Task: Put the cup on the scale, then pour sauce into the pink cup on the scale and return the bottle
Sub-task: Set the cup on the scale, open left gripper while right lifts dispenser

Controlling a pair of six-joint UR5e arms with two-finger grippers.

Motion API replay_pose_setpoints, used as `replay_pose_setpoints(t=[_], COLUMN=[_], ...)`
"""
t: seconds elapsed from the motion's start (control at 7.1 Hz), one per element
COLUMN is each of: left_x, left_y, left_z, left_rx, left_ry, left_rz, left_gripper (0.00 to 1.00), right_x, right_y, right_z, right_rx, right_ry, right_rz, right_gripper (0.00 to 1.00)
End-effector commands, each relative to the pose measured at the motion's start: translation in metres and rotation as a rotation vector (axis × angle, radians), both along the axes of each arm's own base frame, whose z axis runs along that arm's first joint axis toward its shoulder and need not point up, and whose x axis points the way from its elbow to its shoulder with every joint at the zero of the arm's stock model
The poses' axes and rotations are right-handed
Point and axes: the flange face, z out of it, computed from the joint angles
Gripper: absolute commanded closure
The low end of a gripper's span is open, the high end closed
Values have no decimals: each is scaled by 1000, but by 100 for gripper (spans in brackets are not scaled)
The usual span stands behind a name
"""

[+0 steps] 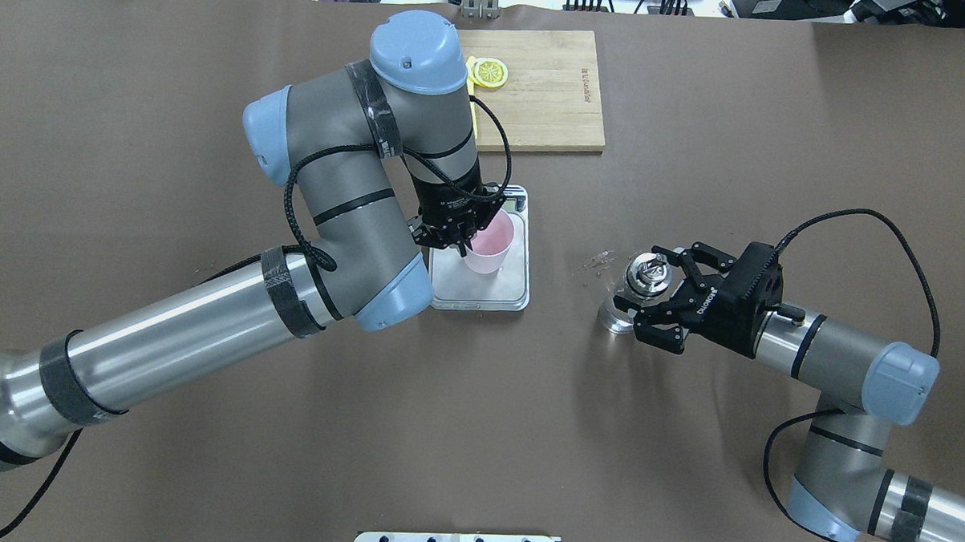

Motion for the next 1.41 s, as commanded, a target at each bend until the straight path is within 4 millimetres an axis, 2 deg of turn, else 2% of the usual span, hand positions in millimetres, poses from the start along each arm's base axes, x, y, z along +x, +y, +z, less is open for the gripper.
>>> replay_pose_setpoints(t=[0.0,0.14,0.28,0.42,0.56,0.7,0.85,1.13,1.27], left_x=[2,3,3,2,0,-8,-23,-66,-96], left_y=[1,1,1,0,-1,-6,-11,-11,-6], left_z=[-5,-3,-1,-1,-1,-5,-13,7,7], left_rx=[4,11,11,13,11,16,23,96,146], left_ry=[6,14,14,14,12,20,33,51,31], left_rz=[2,3,3,3,0,-11,-24,-10,24], left_gripper=[98,50,27,15,14,14,14,14,14], right_x=[-1,-5,-8,-11,-13,-14,-13,-11,-10], right_y=[1,-1,-2,-4,-5,-5,-5,-5,-5], right_z=[16,16,11,5,1,1,2,6,8], right_rx=[15,21,25,29,31,30,30,28,26], right_ry=[-33,-45,-54,-62,-66,-67,-66,-59,-55], right_rz=[-3,-3,-3,-1,-1,-3,-1,-1,-1], right_gripper=[0,0,0,0,0,5,15,31,45])
